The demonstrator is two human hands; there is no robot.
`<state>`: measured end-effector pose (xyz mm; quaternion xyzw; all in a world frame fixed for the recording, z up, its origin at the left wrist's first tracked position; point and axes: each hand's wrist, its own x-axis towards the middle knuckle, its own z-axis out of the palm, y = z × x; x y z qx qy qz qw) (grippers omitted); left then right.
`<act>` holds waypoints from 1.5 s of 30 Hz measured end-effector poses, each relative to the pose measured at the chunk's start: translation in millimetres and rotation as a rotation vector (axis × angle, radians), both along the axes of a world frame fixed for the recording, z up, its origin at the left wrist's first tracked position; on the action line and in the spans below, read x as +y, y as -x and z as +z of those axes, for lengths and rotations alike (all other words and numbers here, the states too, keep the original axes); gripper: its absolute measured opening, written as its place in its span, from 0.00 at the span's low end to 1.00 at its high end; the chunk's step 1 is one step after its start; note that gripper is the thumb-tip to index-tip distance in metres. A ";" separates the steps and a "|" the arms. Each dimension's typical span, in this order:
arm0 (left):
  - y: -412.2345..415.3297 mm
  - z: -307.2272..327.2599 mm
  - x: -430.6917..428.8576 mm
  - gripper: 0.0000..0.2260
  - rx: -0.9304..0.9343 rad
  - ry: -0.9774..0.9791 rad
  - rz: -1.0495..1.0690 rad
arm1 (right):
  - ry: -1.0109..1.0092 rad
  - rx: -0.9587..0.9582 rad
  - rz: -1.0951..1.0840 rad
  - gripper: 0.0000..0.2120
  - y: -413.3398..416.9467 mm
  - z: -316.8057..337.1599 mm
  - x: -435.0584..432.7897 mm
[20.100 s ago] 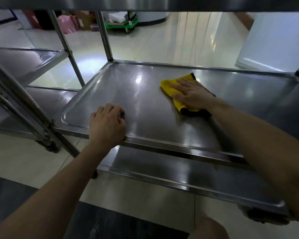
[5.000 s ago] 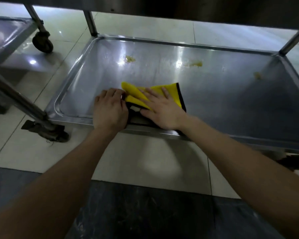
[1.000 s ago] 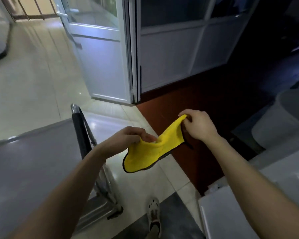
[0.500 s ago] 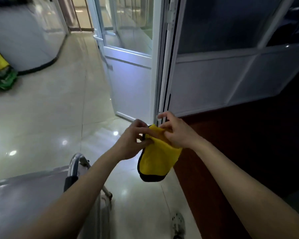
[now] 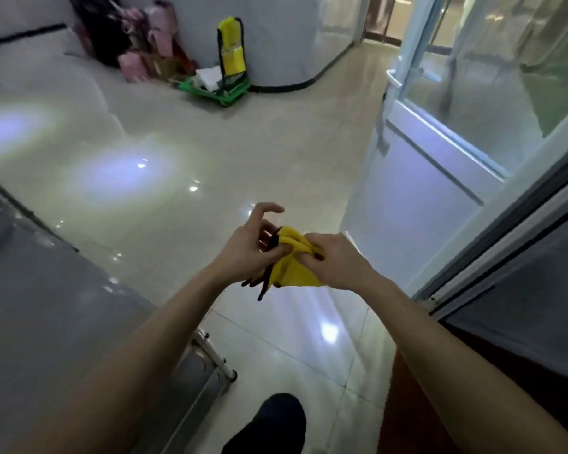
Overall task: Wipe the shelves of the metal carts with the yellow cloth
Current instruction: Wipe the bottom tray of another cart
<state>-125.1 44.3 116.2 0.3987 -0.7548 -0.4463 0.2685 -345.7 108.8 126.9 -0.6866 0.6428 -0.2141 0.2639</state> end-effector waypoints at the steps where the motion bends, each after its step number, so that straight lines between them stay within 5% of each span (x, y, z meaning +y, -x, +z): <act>1: -14.6 -10.7 -18.6 0.35 -0.039 -0.062 0.023 | 0.001 -0.016 0.044 0.13 -3.9 -0.8 -27.8; 3: -42.5 -38.8 -50.6 0.39 -0.203 -0.157 0.002 | -0.036 -0.033 0.156 0.13 -13.8 -2.7 -84.3; 5: -62.9 -72.1 -80.6 0.27 -0.285 -0.225 0.015 | -0.070 -0.073 0.258 0.09 -25.5 -9.6 -143.5; 8: -75.8 -108.0 -131.7 0.13 -0.070 -0.406 0.173 | -0.067 -0.087 0.299 0.05 -46.4 -27.2 -234.0; 11: -80.0 -120.3 -187.5 0.30 0.168 -0.540 0.272 | -0.106 -0.026 0.298 0.13 -71.7 -46.2 -315.1; 14: -80.6 -120.0 -226.2 0.39 0.086 -0.497 0.404 | -0.122 0.075 0.453 0.15 -103.6 -48.1 -381.0; 17: -103.4 -121.3 -248.7 0.29 -0.075 -0.411 0.676 | -0.131 0.113 0.662 0.15 -144.7 -41.3 -433.8; 19: -131.9 -126.8 -254.3 0.20 -0.019 -0.459 0.835 | -0.139 0.133 0.807 0.15 -174.5 -44.4 -465.8; 23: -185.4 -149.2 -250.8 0.22 0.147 -0.522 1.161 | -0.270 0.088 0.965 0.10 -245.4 -75.5 -520.0; 27: -214.0 -182.2 -254.9 0.14 0.245 -0.530 1.471 | -0.329 0.124 1.082 0.10 -329.8 -129.0 -559.6; 30: -213.7 -202.3 -256.0 0.18 0.266 -0.476 1.760 | -0.356 0.131 1.202 0.07 -390.6 -170.9 -579.3; 35: -169.4 -233.1 -252.8 0.32 0.776 -0.452 2.156 | -0.466 0.211 1.416 0.07 -452.4 -226.4 -589.6; 38: -136.2 -254.4 -253.4 0.35 0.829 -0.467 2.339 | -0.558 0.297 1.527 0.09 -463.0 -254.7 -582.3; 45: -70.6 -324.2 -252.1 0.11 0.743 -0.610 2.615 | -0.717 0.467 1.748 0.24 -437.8 -319.7 -540.2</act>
